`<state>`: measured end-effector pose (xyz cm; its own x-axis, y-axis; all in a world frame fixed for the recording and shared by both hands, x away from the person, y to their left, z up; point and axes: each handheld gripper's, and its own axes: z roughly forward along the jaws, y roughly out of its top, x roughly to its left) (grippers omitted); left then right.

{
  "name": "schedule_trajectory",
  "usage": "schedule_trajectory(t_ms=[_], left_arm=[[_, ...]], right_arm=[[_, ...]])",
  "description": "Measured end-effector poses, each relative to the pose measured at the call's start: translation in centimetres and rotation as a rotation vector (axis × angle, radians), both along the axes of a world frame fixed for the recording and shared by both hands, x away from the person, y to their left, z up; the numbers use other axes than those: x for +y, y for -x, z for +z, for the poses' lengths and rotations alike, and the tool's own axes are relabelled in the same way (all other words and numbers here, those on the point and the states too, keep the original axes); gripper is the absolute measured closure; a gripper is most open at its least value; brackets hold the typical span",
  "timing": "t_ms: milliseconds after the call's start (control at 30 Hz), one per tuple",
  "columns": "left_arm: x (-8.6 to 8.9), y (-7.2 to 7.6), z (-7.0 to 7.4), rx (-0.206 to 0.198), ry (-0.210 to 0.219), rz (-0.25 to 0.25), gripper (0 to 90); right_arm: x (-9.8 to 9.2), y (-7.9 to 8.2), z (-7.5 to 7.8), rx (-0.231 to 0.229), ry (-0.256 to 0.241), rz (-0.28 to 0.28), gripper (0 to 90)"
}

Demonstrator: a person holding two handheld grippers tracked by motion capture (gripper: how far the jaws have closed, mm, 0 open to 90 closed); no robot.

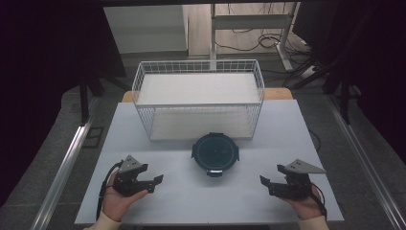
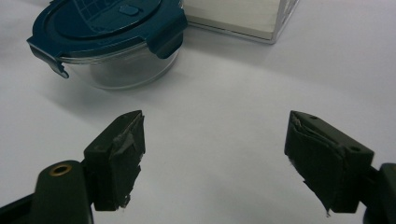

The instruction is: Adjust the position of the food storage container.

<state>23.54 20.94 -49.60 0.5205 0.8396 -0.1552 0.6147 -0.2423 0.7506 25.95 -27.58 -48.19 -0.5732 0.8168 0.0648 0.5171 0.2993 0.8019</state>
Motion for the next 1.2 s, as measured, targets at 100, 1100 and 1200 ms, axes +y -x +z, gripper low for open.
schedule_trajectory(t_ms=[100, 1100, 1200], left_arm=[[0.1, 0.1, 0.0, -0.001, -0.003, -0.004, 25.4], [0.0, -0.9, 0.2, 0.019, 0.027, -0.032, 25.3], [0.0, -0.9, 0.3, 0.02, 0.026, -0.031, 25.2]], right_arm=[[0.1, 0.0, 0.1, 0.002, 0.003, 0.001, 20.4], [0.1, 0.0, 1.1, 0.073, -0.004, -0.004, 28.6], [0.3, -0.5, 1.4, 0.087, 0.0, -0.005, 28.6]])
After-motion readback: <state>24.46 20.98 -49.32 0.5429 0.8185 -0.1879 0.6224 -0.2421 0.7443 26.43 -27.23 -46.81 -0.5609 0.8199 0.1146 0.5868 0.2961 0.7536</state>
